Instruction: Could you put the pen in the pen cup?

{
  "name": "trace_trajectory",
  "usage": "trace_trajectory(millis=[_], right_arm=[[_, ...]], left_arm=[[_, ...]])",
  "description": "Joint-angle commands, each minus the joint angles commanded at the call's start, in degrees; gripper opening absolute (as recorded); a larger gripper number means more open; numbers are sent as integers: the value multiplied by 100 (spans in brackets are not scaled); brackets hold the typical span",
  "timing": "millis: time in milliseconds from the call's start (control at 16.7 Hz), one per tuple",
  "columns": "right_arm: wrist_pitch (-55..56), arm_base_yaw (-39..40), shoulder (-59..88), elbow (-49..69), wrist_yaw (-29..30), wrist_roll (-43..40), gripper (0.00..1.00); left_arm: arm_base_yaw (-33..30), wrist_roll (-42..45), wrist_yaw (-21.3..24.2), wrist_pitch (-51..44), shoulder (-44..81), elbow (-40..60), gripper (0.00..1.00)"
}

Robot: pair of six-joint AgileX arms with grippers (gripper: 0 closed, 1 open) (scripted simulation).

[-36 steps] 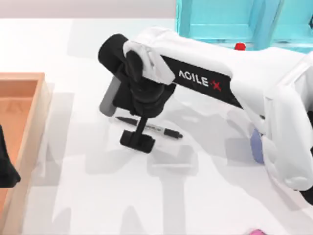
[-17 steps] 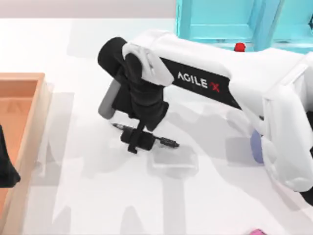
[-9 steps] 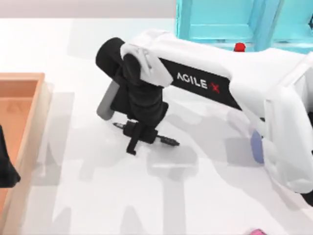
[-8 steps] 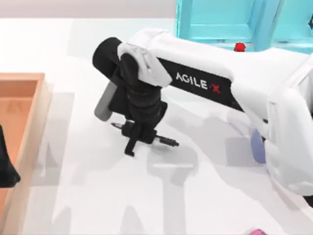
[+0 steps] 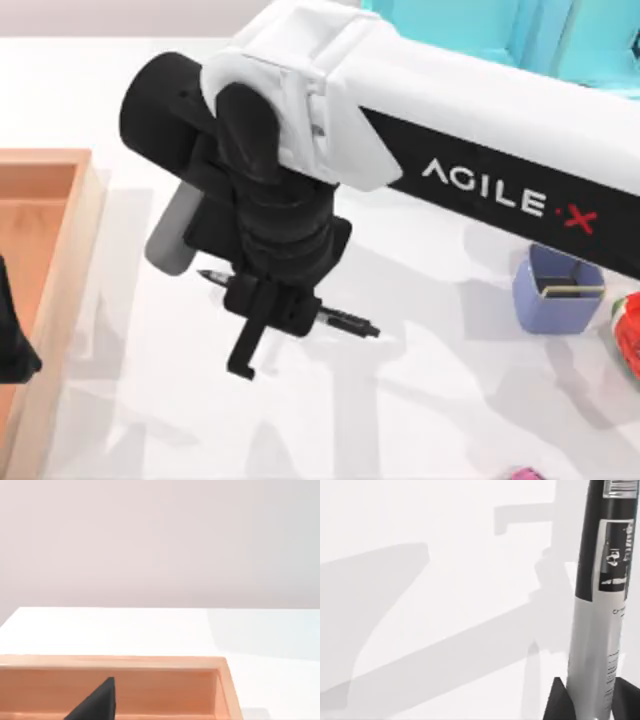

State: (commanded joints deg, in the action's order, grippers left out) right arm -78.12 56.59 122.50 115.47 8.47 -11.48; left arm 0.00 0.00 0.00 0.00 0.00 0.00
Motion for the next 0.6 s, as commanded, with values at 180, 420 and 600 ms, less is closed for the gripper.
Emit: trace_trajectory(millis=[180, 420, 600], right_arm=[[-234, 202, -297, -148, -19, 199, 0], [-224, 175, -283, -126, -31, 203, 0], [107, 102, -345, -248, -221, 213, 0]], left_arm=[[0, 0, 0, 0, 0, 0, 100], [0, 0, 0, 0, 0, 0, 100], [0, 0, 0, 0, 0, 0, 100]])
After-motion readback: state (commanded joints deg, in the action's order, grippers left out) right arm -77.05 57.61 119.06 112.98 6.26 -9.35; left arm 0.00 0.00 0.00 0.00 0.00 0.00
